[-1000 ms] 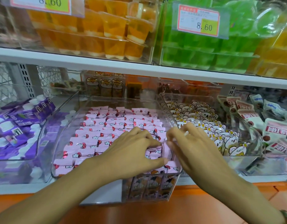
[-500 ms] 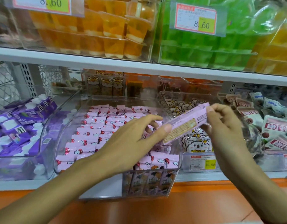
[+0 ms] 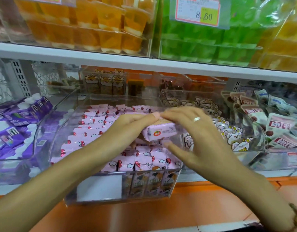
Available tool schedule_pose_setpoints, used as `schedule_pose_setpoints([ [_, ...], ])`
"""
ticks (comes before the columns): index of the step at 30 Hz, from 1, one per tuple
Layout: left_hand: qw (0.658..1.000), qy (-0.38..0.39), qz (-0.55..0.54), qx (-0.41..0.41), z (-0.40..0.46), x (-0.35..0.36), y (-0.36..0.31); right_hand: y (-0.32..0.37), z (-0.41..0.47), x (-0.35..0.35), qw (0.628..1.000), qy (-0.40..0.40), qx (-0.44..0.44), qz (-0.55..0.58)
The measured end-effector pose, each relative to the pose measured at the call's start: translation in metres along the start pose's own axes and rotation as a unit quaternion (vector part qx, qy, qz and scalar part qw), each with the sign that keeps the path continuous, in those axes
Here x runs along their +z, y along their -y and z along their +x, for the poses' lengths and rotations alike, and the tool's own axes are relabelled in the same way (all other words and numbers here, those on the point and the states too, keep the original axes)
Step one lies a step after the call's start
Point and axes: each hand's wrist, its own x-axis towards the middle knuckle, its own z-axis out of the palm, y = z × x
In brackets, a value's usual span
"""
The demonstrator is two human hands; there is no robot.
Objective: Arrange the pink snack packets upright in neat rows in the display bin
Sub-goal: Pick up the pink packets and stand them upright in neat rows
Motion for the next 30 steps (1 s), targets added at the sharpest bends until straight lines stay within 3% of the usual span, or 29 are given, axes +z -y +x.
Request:
schedule_pose_setpoints([
  [3,0.999,0.039,0.004,-0.008,0.001,0.003,0.0,-0.001,0.0,-0.002,0.997,-0.009,0.06,0.042],
  [5,1.0,0.013,-0.006,0.007,0.005,0.003,0.003,-0.003,0.0,-0.006,0.977,-0.027,0.131,0.168],
  [7,0.999,-0.017,0.007,0.033,0.006,0.002,0.007,-0.007,-0.001,-0.012,0.912,-0.019,0.222,0.345],
  [9,0.998,-0.017,0.028,0.062,0.005,0.003,0.009,-0.012,-0.002,-0.013,0.844,0.02,0.29,0.451],
  [12,0.995,0.007,0.04,0.09,0.003,0.005,0.007,-0.017,-0.006,-0.013,0.806,0.085,0.316,0.493],
  [18,0.994,-0.006,0.006,0.109,0.003,0.008,0.004,-0.017,-0.007,-0.01,0.793,0.138,0.276,0.525],
  [21,0.989,-0.035,-0.014,0.145,0.004,0.003,0.002,-0.012,-0.007,-0.01,0.817,0.129,0.24,0.508],
  [26,0.98,-0.02,0.014,0.199,0.005,0.0,0.009,-0.012,-0.003,-0.015,0.857,-0.01,0.223,0.465],
  [30,0.959,0.023,0.239,0.152,0.003,0.0,0.031,-0.013,0.001,-0.013,0.831,-0.141,0.247,0.478],
])
